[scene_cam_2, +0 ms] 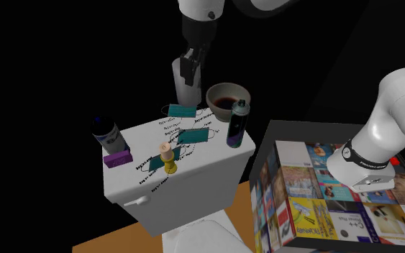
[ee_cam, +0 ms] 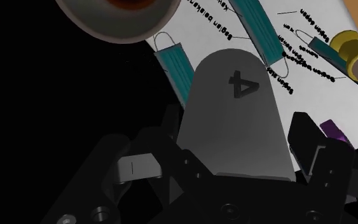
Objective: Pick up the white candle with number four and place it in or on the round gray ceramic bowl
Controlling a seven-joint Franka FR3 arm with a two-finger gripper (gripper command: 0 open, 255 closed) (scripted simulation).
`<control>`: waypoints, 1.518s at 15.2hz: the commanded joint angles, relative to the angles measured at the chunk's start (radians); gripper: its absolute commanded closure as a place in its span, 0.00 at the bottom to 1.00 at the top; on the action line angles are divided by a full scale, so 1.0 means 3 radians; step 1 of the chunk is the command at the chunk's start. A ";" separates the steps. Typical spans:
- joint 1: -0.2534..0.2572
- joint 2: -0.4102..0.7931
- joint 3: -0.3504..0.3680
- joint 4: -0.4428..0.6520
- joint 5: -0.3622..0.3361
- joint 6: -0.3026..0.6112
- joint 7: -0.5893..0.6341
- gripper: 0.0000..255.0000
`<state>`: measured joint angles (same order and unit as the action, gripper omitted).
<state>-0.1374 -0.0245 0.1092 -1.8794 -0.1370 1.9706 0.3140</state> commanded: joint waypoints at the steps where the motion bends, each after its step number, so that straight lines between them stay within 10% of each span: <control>1: 0.0003 -0.0015 0.0003 0.0034 0.0004 -0.0048 -0.0001 1.00; 14: -0.0324 -0.1177 -0.0521 -0.0902 0.0058 -0.0175 -0.0884 1.00; 23: -0.0329 -0.1151 -0.0531 -0.1282 0.0036 0.0229 -0.0845 1.00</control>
<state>-0.2349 -0.3691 -0.0480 -2.2516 -0.1252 2.0260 0.0621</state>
